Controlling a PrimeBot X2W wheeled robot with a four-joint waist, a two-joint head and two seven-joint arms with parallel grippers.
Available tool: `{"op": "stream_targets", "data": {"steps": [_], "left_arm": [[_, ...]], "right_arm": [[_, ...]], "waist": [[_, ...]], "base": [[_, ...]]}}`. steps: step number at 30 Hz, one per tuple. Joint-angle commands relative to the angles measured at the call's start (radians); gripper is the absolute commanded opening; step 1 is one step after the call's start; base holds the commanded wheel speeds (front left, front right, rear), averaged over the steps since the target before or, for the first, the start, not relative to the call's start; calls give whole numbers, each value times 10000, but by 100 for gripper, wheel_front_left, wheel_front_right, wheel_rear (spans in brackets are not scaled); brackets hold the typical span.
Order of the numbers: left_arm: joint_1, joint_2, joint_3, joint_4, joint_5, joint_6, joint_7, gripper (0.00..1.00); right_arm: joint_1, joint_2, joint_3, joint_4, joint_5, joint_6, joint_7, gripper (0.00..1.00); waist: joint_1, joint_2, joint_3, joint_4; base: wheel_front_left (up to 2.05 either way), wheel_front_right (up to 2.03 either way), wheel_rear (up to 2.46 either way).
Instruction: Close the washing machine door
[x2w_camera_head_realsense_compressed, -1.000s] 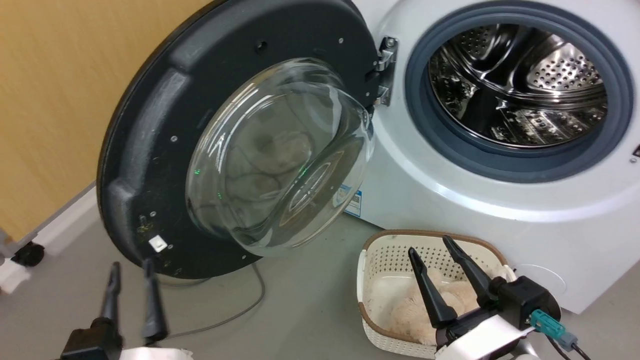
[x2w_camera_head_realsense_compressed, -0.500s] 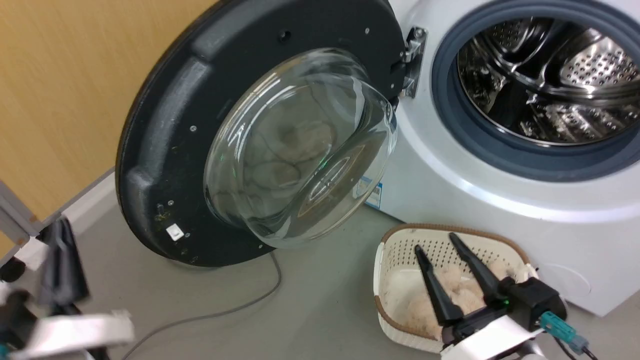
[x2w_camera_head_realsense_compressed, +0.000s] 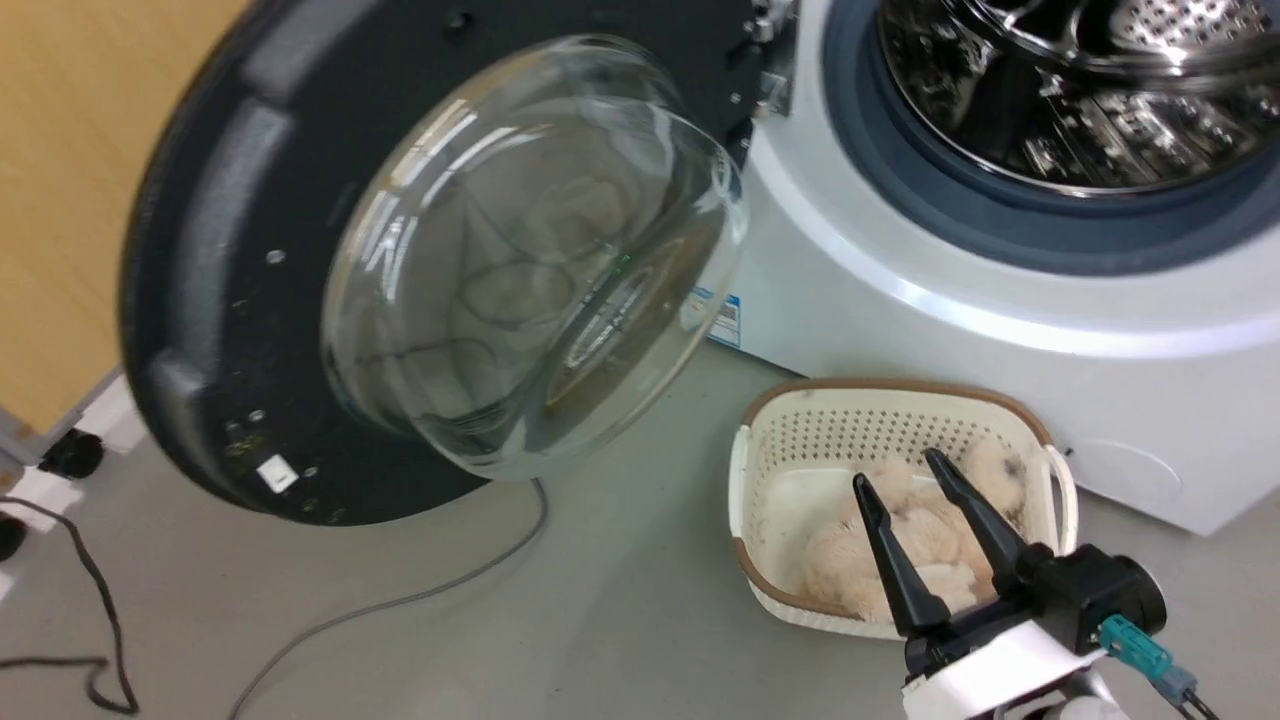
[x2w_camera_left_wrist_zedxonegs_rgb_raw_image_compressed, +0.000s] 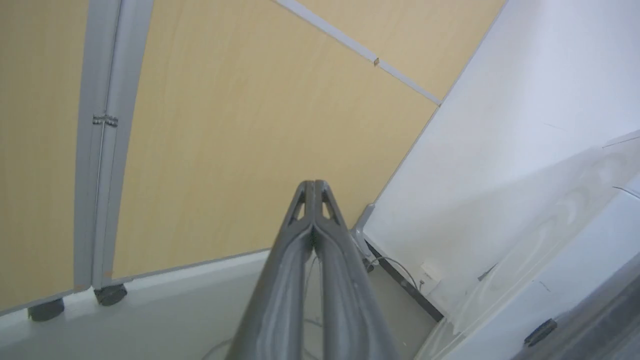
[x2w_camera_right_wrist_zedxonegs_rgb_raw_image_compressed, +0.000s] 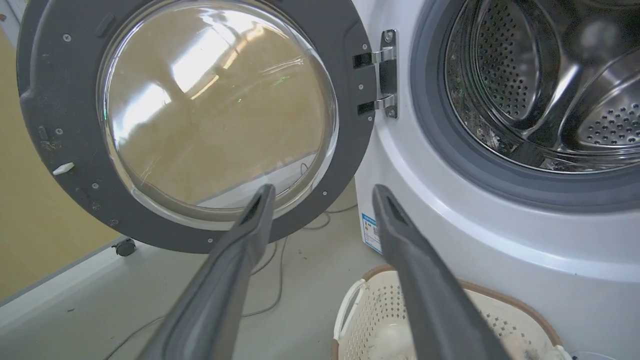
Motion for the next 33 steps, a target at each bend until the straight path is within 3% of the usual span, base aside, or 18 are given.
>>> {"op": "stream_targets", "data": {"steps": [1, 8, 15, 16, 20, 27, 33], "left_arm": [[-256, 145, 127, 285, -325, -68, 190, 0], [-1360, 157, 832, 2285, -3446, -103, 3117, 0], [-1456, -128, 1229, 2943, -5698, -110, 6050, 0], [-1117, -256, 1045, 2630, -6094, -111, 7018, 0], [-482, -497, 803, 1948, -6499, -111, 8040, 0], [623, -879, 484, 731, -6803, -30, 9200, 0], [1610, -1682, 173, -863, -7372, 372, 10209, 0]], "right_arm": [[-177, -54, 12, 0, -42, 6, -45, 100], [-314, -76, -3, 48, -35, 6, -45, 100], [-300, 10, -15, 115, 23, 6, -45, 100], [-251, 53, -41, 121, 44, 6, -45, 100], [-98, 115, -95, 145, 92, 6, -45, 100], [244, 278, -302, 110, 180, 6, -45, 100], [476, 428, -482, 56, 217, 6, -45, 100]], "waist": [[-1, 0, 132, -158], [-1, 0, 232, -348], [-1, 0, 26, -465], [-1, 0, -135, -502], [-1, 0, -462, -598], [-1, 0, -1083, -848], [-1, 0, -1453, -1209]], "base": [[0, 0, 0], [0, 0, 0], [0, 0, 0], [0, 0, 0], [0, 0, 0], [0, 0, 0], [0, 0, 0]]}}
